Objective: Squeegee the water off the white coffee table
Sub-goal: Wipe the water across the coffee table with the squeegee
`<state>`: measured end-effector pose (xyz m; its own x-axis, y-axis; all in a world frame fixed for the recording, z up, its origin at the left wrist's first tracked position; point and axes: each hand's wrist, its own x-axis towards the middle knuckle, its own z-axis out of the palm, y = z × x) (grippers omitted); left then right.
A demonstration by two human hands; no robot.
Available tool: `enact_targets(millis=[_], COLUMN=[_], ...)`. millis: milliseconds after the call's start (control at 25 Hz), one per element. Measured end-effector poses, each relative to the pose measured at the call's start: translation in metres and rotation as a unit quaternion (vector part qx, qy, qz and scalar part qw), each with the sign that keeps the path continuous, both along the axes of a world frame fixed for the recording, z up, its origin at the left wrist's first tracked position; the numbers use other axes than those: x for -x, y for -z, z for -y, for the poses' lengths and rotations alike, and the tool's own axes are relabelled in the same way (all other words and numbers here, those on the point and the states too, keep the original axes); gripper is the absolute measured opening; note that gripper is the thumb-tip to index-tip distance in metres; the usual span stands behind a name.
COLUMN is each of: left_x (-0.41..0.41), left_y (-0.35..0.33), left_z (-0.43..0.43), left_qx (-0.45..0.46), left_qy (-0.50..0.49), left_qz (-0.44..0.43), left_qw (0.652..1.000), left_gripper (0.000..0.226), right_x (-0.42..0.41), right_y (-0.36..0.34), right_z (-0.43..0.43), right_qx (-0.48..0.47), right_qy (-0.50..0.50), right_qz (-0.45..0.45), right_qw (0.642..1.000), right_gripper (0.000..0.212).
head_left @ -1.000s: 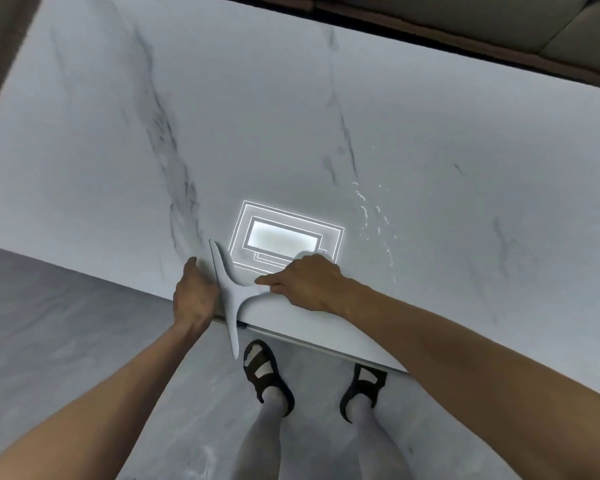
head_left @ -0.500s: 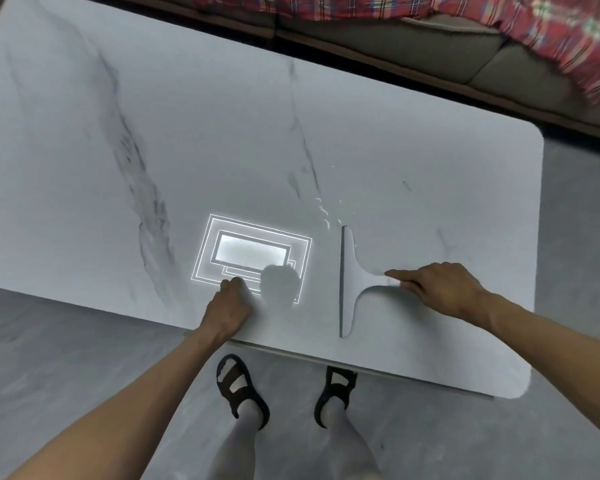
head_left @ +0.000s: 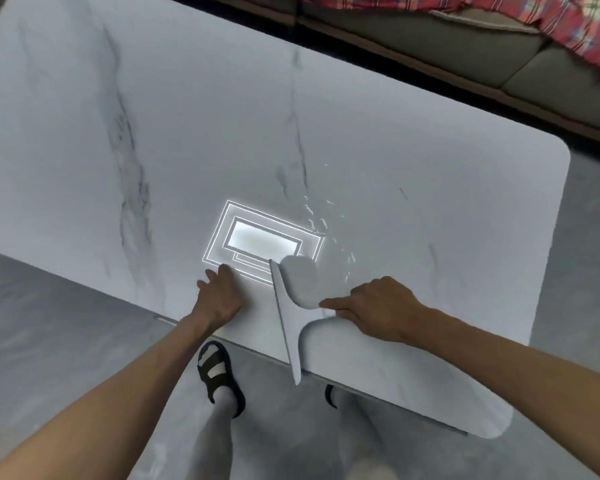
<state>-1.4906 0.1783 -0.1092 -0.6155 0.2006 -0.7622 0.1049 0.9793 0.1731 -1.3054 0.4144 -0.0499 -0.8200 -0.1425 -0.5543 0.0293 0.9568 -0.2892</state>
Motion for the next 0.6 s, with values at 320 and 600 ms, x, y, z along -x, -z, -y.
enact_targets(millis=[320,600], left_x=[-0.074,-0.082], left_y=[-0.001,0.001], left_z=[-0.041,-0.061], left_qx=[-0.005,0.018], left_qy=[-0.036,-0.039], left_qz=[-0.040,0.020], left_qw=[0.999,0.999], left_gripper=[0.042,0.060], right_x=[-0.046,-0.079], right_y=[0.041,0.007], right_z=[-0.041,-0.189], right_qx=[0.014,-0.086], right_qy=[-0.091,0.036], right_qz=[-0.017,0.027], right_qw=[0.996,0.995], right_gripper=[0.041,0.041])
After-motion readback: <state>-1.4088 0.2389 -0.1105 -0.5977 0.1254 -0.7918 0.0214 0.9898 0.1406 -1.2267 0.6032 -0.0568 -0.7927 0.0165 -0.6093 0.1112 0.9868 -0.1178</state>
